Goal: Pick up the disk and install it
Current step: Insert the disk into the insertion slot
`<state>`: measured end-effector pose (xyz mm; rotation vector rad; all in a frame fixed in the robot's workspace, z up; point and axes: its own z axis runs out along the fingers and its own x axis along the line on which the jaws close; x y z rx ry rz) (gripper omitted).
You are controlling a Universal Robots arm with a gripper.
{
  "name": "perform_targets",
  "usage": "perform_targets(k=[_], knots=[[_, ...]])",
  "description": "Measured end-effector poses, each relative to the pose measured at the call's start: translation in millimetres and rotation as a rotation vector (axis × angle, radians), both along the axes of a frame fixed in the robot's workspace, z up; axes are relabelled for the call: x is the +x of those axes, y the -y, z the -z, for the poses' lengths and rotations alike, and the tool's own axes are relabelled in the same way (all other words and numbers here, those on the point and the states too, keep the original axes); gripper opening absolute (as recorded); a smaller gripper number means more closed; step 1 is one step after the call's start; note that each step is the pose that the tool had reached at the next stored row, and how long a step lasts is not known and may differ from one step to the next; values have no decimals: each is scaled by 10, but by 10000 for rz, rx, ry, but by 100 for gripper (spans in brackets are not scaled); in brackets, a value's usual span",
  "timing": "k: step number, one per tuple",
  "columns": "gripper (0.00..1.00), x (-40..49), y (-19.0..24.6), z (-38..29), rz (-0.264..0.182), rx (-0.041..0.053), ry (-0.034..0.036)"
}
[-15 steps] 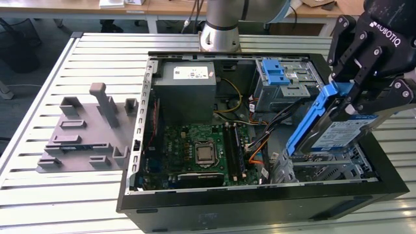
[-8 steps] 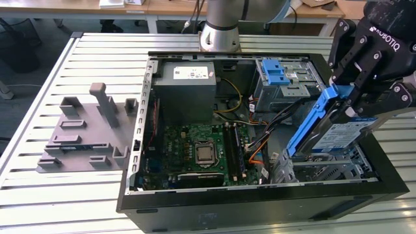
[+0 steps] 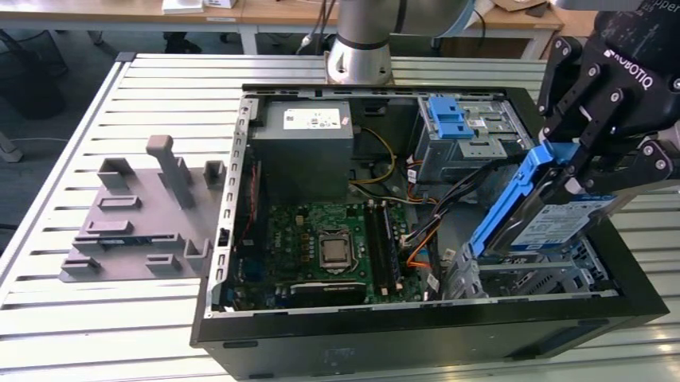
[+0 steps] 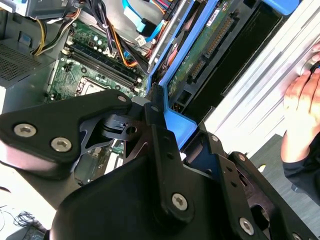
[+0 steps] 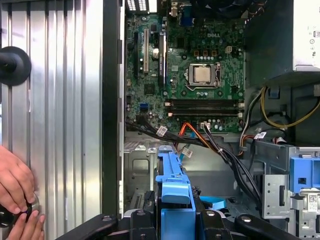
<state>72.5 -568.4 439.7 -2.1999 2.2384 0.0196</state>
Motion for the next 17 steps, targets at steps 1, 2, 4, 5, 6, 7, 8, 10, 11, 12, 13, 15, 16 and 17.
perform_targets(k=[1,2,4,5,6,7,8,10,11,12,13,15,16,17], knots=[[36,3,0,4,0,0,0],[36,5,0,8,1,-1,0],[36,9,0,17,0,0,0],[36,11,0,22,0,-1,0],[36,12,0,27,0,-1,0],[36,14,0,33,0,0,0],[36,15,0,39,0,-1,0],[36,16,0,51,0,-1,0],[36,17,0,57,0,-3,0],[36,18,0,64,0,-1,0],[36,18,1,72,0,0,0],[36,19,0,87,0,-1,0],[36,19,1,94,0,-1,0],[36,19,1,102,0,-1,0]])
